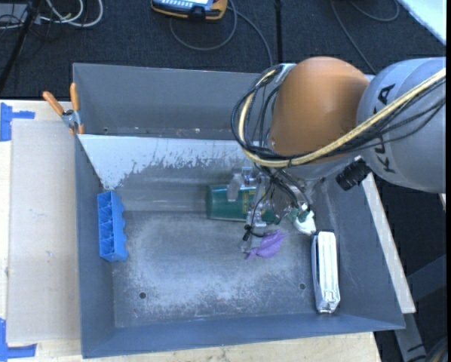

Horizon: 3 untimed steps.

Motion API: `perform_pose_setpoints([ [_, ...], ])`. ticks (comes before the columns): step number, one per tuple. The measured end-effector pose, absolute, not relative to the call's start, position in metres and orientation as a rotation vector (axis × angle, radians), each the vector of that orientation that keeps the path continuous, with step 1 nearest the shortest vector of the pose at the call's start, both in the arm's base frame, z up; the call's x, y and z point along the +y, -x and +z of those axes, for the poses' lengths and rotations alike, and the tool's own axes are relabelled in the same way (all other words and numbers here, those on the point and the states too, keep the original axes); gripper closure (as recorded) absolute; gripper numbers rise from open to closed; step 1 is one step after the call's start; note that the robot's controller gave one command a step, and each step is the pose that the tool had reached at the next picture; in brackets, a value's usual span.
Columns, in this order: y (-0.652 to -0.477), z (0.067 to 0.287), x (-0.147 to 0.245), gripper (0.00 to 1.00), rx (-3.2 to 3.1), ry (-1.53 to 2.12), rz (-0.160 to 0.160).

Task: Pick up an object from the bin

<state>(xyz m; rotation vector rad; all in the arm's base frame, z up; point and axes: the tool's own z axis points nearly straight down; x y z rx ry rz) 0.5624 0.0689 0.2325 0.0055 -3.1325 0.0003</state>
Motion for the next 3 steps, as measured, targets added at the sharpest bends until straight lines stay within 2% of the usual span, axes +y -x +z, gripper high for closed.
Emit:
perform_pose_setpoints([
  [1,-0.564,0.237,0.069,0.0,-3.14,-0.003,-0.001],
  [2,-0.572,0.218,0.054,0.0,-3.143,-0.149,-0.003],
  [3,-0.577,0.165,0.042,0.0,-3.123,-0.341,0.001],
])
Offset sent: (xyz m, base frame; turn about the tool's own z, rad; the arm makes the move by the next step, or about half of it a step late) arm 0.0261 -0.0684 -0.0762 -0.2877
